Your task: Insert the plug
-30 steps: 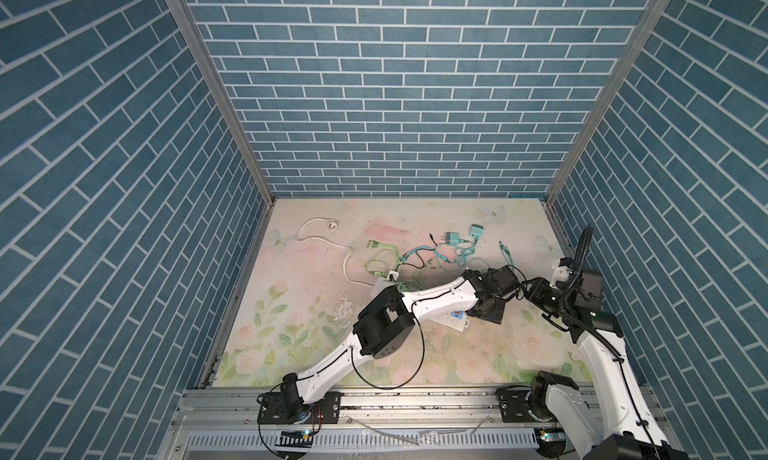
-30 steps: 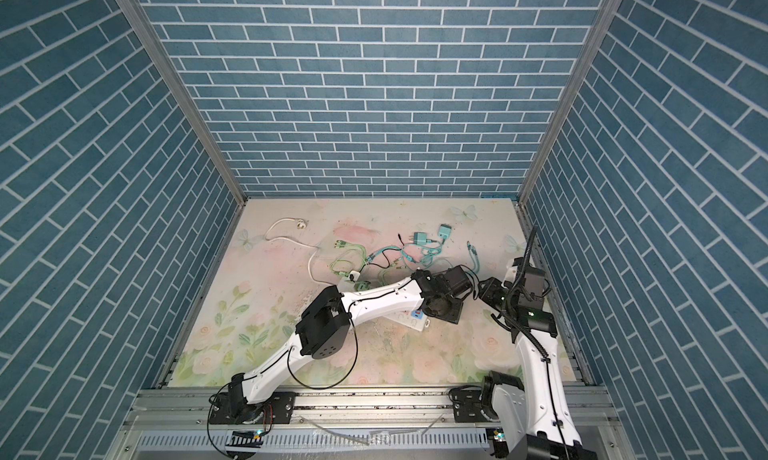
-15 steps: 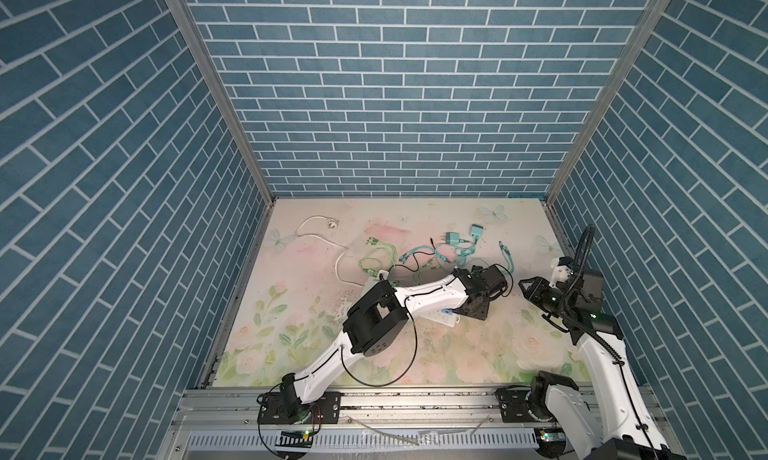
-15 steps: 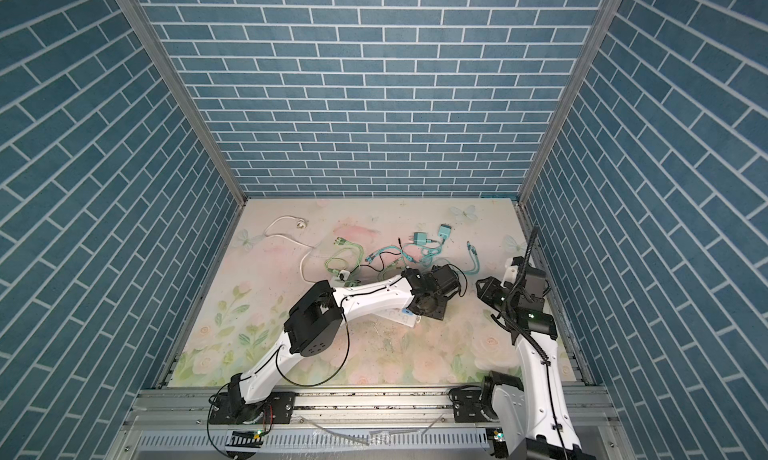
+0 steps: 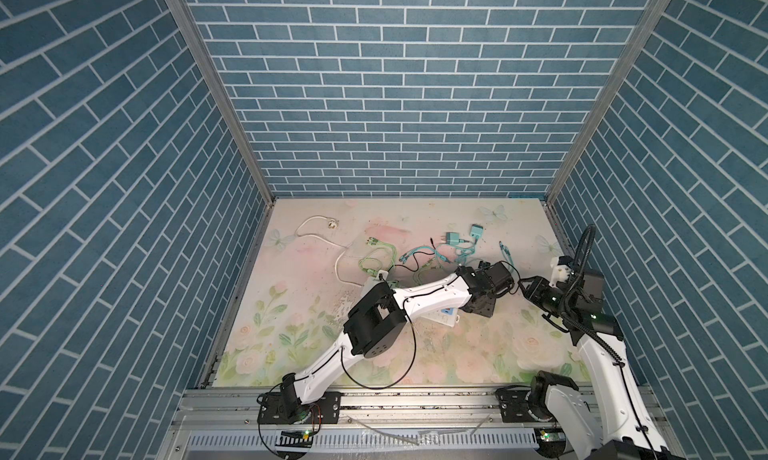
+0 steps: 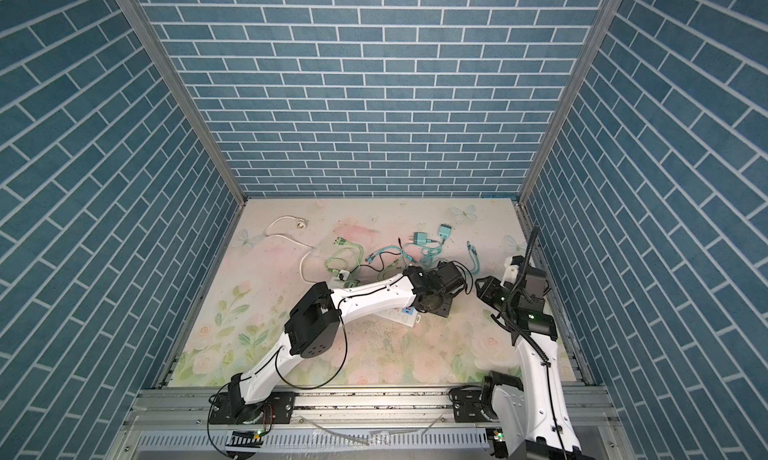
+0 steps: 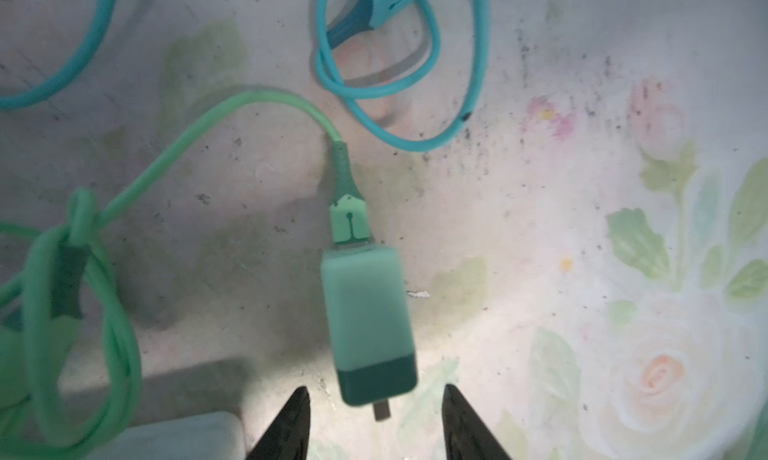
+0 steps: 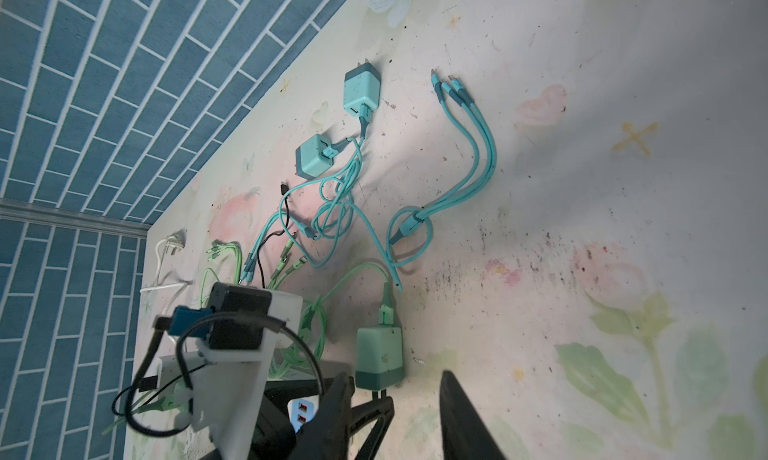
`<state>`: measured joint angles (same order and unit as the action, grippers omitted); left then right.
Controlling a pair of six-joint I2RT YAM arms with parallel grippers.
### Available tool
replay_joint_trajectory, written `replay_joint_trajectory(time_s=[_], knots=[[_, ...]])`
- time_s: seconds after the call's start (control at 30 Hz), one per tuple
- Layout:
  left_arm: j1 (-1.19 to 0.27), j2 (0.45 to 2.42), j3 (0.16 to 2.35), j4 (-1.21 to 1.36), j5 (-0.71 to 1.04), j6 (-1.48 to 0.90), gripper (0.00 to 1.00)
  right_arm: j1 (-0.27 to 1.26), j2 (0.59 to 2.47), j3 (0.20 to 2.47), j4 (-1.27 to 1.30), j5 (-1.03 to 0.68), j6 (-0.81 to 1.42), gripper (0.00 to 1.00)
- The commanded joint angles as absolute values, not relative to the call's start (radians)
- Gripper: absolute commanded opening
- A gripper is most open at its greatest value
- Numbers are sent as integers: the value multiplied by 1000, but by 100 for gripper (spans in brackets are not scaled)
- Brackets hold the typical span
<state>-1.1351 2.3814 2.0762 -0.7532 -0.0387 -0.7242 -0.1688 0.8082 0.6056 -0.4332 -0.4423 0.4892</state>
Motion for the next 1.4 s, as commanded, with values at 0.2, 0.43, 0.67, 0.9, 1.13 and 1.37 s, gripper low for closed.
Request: replay_joint_trajectory(time_s=[0.2, 0.43, 0.67, 0.9, 1.13, 1.37], knots=[[-1145, 2433, 2175, -852, -60, -704, 53, -173, 791, 588, -422, -465, 462, 36], [-1130, 2455, 2200, -880, -101, -693, 51, -173, 790, 587, -418, -468, 462, 36], [-1124, 2463, 2181, -863, -92, -693, 51, -172, 790, 586, -413, -475, 462, 36], [-1118, 2503, 2217, -881, -93, -685, 47, -173, 787, 584, -410, -480, 462, 36], [-1111, 2512, 2221, -874, -97, -681, 45, -173, 784, 581, -406, -486, 462, 36], [-1107, 2526, 2234, -879, -88, -679, 45, -172, 782, 581, -407, -488, 462, 36]])
